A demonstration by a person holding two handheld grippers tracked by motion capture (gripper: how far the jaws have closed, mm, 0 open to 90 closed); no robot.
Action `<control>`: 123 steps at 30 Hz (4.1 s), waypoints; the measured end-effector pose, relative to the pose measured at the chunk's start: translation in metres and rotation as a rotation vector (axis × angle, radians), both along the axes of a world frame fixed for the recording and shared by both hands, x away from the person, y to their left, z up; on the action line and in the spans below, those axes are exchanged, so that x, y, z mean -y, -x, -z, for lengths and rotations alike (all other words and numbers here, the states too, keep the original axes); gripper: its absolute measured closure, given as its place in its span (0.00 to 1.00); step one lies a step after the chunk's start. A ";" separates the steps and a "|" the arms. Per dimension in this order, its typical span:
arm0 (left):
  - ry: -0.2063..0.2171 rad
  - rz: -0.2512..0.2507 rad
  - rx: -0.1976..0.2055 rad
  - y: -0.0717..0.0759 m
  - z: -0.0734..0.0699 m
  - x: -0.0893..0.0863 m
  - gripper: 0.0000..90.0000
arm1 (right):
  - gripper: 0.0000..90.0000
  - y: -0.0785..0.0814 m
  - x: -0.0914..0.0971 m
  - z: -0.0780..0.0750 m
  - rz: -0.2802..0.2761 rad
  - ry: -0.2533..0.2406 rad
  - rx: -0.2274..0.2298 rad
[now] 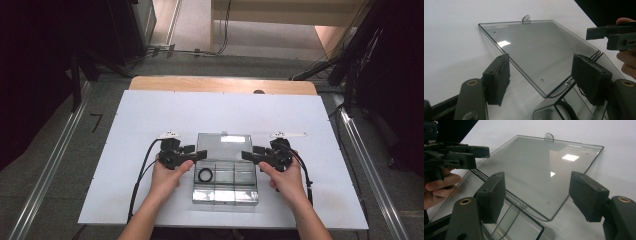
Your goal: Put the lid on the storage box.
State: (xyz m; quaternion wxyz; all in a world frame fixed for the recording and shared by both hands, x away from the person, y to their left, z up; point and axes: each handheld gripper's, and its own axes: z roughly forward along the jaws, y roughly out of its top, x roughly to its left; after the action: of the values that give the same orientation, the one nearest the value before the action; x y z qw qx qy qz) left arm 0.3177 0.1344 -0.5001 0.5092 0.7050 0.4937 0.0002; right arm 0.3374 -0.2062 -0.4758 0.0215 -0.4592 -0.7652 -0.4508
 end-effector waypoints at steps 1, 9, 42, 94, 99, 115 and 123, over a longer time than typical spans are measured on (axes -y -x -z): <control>-0.001 0.000 -0.003 0.000 0.001 0.001 0.36 | 0.33 0.000 0.000 0.001 0.002 0.001 -0.003; -0.004 -0.008 -0.019 -0.001 0.005 0.003 0.39 | 0.37 -0.001 0.000 0.002 0.033 0.008 -0.003; 0.031 -0.004 -0.045 -0.002 0.009 0.006 0.52 | 0.49 -0.004 0.001 0.019 0.067 -0.013 -0.073; 0.002 0.034 0.254 0.018 -0.032 0.001 0.78 | 0.79 0.021 0.020 -0.007 -0.107 0.023 0.298; 0.007 0.045 0.259 0.021 -0.033 0.000 0.77 | 0.70 0.024 0.021 -0.021 -0.078 -0.007 0.315; -0.001 0.082 0.288 0.035 -0.034 -0.001 0.73 | 0.68 0.038 0.014 -0.053 -0.084 -0.017 0.404; -0.003 0.077 0.295 0.038 -0.033 -0.002 0.72 | 0.69 0.041 0.012 -0.053 -0.103 -0.017 0.407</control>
State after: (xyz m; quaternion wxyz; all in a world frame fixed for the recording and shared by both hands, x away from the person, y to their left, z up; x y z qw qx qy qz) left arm 0.2797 0.1363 -0.4671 0.5746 0.7166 0.3862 0.0850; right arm 0.2966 -0.2182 -0.4233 -0.1065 -0.3186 -0.7724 -0.5390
